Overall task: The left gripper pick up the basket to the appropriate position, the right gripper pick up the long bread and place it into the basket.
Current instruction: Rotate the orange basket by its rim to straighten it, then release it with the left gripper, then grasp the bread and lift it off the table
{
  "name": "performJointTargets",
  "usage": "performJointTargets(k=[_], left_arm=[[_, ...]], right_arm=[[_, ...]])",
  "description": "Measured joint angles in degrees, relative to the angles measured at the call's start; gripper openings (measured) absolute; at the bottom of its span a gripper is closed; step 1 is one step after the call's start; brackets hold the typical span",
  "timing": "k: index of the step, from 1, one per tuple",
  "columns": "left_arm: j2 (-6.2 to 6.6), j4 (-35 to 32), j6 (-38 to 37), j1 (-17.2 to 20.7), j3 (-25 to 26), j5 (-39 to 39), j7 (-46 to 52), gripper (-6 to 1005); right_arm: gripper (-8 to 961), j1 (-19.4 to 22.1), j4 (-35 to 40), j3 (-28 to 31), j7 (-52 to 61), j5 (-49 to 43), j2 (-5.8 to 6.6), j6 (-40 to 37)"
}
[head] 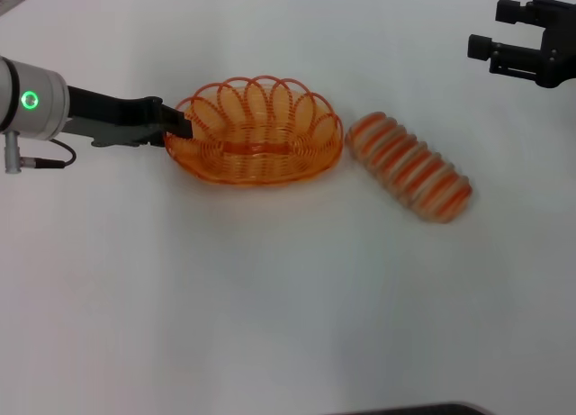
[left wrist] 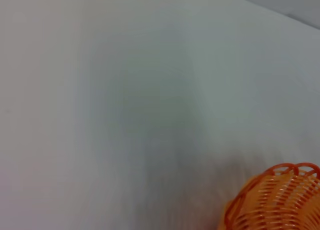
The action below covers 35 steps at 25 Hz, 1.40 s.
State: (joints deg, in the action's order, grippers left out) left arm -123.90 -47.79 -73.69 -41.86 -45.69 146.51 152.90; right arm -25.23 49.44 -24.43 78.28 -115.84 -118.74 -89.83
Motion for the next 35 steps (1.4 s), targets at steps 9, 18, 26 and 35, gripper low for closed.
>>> performJointTargets(k=[9,18,26,35], left_arm=[[0.61,-2.4,-1.8,0.5,0.2,-0.5,-4.0,542],[3.55,-2.4,-6.6,2.8,1.2,-8.0,-20.1,626],[4.35,-4.5,-17.2,4.2,7.6,-9.1,-42.3,693],[2.53,-14.9,-21.2,8.3,7.8,-10.4,-51.2,768]], right_arm=[[750,0.0,0.0,0.1,1.3,0.0,0.01,0.3],[760,-0.9,-0.1,0.4,7.5,0.4,0.18,2.3],[816,-3.3,0.1,-1.0,25.1,-1.7,2.21,3.1],[916,-6.2,-0.1,-8.5,49.1,-7.6,8.05,1.9]])
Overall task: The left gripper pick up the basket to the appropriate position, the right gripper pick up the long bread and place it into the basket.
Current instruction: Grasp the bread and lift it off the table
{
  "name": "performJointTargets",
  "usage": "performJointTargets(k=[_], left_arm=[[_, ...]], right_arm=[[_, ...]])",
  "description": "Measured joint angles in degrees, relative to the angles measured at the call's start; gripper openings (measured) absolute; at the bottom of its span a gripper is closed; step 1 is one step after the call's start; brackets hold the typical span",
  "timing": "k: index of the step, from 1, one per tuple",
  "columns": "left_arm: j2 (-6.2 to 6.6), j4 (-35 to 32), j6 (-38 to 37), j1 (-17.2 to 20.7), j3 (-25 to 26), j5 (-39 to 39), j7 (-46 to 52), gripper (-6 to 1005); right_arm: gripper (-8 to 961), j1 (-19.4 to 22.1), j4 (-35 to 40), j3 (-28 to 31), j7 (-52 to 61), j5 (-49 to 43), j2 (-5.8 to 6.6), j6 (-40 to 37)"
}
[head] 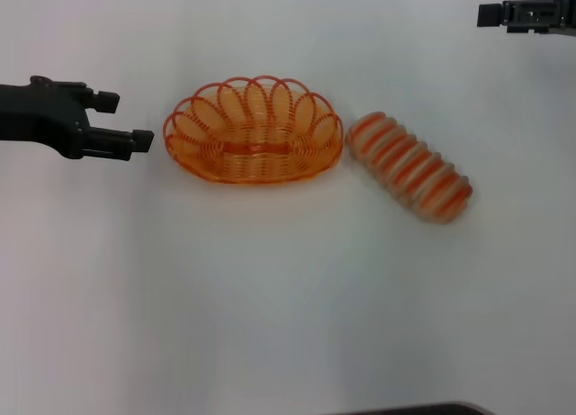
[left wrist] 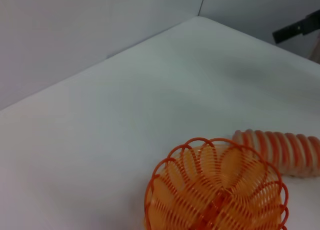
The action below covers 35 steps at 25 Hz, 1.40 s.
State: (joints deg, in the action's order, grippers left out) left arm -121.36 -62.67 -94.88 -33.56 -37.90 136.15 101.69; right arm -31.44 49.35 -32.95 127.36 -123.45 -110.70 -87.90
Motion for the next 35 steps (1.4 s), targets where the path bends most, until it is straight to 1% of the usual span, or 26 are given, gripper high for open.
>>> performJointTargets(k=[3,5,7,11,15,18,22,27,35], left_arm=[[0.06,-0.7,-0.3,0.0,-0.5,0.2,-1.2,806],[0.16,-0.7,-0.8,0.0,-0.7,0.2,-2.4,849],[0.21,-0.7,-1.1,-0.1,-1.0,0.3,-3.0,892],[0.09,-0.6,-1.7,-0.2,-1.7,0.3,-3.5,887],[-0.17,-1.0,-2.2,0.3,-2.7,0.3,-3.8,885],[-0.30,-1.2,-2.3,0.9,-2.3,-0.3,-4.7,885],[-0.69,-1.2,-2.3,1.4,-2.1,-1.0,-5.1,884],[-1.51,-1.2,-1.5,1.9,-2.0,-1.8,-5.2,885],[-1.69,-1.2,-1.1,2.3,-2.0,-3.8,-5.6,884]], right_arm=[[935,-3.2,0.1,-0.6,6.5,-7.2,0.74,-2.0],[935,-6.0,0.1,-0.6,9.8,-12.8,0.67,-3.7],[935,-8.7,0.1,-0.9,11.8,-17.4,0.42,-5.1],[936,-13.5,0.1,-2.4,14.5,-25.1,-0.17,-8.2],[936,-16.9,0.0,-7.0,17.1,-31.5,-1.36,-10.4],[936,-18.7,-0.1,-10.9,18.4,-33.7,-2.27,-10.8],[935,-20.2,-0.2,-15.4,19.5,-36.3,-3.04,-10.1],[935,-22.1,-1.4,-18.9,19.8,-38.5,-4.27,-9.5],[936,-23.9,-2.9,-22.8,20.4,-39.2,-6.05,-6.7]])
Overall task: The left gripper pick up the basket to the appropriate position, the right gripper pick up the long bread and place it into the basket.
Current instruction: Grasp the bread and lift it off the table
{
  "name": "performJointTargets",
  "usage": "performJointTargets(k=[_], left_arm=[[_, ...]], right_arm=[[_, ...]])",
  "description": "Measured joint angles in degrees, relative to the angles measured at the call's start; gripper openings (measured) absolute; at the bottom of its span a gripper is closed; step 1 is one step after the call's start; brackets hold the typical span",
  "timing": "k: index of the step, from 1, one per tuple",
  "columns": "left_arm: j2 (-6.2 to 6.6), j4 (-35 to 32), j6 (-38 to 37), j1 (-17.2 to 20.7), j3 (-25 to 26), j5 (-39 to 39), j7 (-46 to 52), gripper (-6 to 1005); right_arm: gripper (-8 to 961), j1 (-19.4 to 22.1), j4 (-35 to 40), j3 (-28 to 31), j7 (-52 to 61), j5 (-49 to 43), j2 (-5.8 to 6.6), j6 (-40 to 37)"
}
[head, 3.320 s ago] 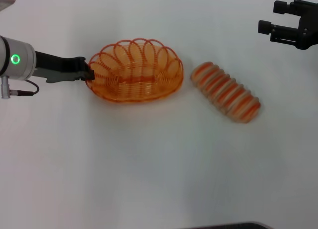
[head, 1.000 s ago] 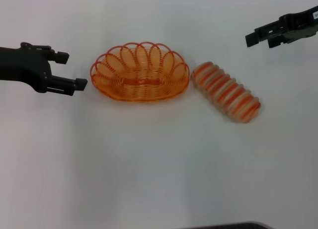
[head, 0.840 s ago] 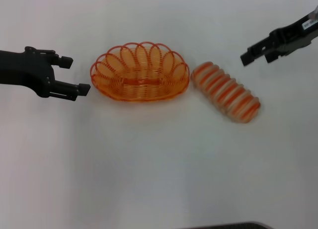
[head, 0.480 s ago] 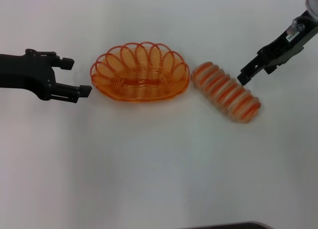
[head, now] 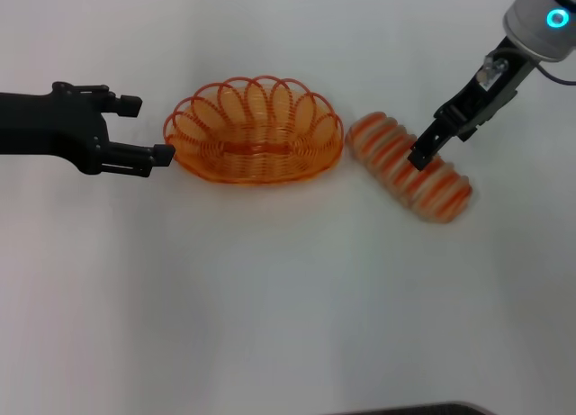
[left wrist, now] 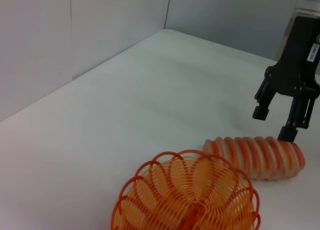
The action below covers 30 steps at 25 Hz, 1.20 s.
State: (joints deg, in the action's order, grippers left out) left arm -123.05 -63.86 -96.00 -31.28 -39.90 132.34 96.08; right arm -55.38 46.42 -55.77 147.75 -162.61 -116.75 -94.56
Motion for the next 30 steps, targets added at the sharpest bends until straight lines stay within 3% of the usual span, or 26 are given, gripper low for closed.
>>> performJointTargets(k=[5,12,30], left_arm=[[-0.33,0.2,0.6,0.2,-0.4,-0.1,0.0,884],[-0.47,0.3,0.6,0.3,-0.5,-0.2,-0.2,884],[-0.53,0.7,0.6,0.9,-0.5,-0.2,-0.2,884]], right_arm=[[935,-0.2,-0.9,-5.3,2.7,-0.1,-1.26,2.7],[931,-0.8,-1.2,-6.6,4.1,-0.7,-2.64,4.2],[840,-1.6,-6.9,-7.9,5.1,-0.8,-2.76,9.0]])
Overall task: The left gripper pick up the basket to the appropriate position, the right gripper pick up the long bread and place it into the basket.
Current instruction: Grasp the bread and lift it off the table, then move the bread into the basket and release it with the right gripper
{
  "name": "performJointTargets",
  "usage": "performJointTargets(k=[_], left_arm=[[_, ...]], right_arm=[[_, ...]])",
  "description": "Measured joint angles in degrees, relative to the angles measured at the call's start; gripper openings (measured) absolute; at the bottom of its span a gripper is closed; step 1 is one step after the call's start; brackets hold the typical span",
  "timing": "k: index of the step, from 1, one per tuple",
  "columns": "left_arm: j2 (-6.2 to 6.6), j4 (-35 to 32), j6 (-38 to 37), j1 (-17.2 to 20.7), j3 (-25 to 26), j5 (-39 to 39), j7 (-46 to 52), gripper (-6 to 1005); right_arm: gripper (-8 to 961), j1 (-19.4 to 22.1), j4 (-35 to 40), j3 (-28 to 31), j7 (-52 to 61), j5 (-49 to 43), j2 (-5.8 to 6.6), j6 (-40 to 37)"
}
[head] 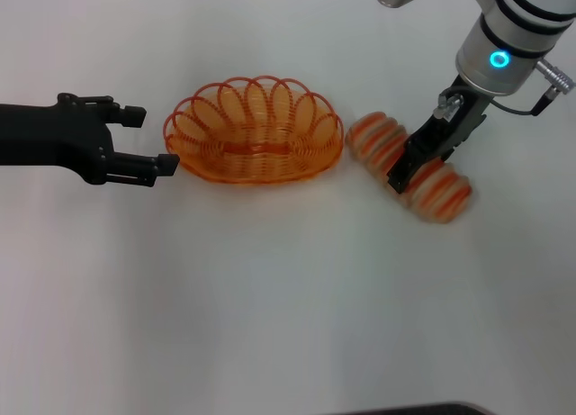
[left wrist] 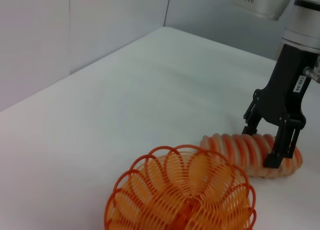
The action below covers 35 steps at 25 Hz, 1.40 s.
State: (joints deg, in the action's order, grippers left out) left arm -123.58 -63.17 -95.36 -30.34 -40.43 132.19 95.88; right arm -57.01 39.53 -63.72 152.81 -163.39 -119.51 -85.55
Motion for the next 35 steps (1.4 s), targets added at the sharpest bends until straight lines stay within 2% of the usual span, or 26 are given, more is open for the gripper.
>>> performJointTargets(k=[7,13,18,24,30,33,35], left_arm=[[0.00,0.0,0.0,0.0,0.0,0.0,0.0,884],[0.00,0.0,0.0,0.0,0.0,0.0,0.0,884],[-0.06,0.1,0.0,0.0,-0.1,0.0,0.0,884],[-0.08,0.2,-0.1,-0.1,-0.1,-0.5,0.1,885],[-0.08,0.4,-0.3,-0.7,-0.1,-0.6,0.2,885],[-0.09,1.0,-0.3,-1.0,-0.1,-0.8,0.1,885],[-0.09,1.5,-0.3,-1.1,-0.1,-0.9,0.1,885]], right_arm=[[804,0.1,-0.2,0.0,0.4,0.0,-0.02,1.0],[661,1.1,1.0,0.1,0.4,0.0,0.18,0.5],[639,5.5,8.9,0.9,0.2,0.4,0.43,-1.1],[602,7.6,11.1,3.4,-3.9,0.4,3.30,-3.2],[535,6.4,13.1,4.3,-10.8,0.2,5.87,-4.5],[508,4.3,13.3,4.4,-15.5,0.3,6.46,-4.3],[487,2.6,13.4,4.4,-19.1,0.4,6.33,-4.5]])
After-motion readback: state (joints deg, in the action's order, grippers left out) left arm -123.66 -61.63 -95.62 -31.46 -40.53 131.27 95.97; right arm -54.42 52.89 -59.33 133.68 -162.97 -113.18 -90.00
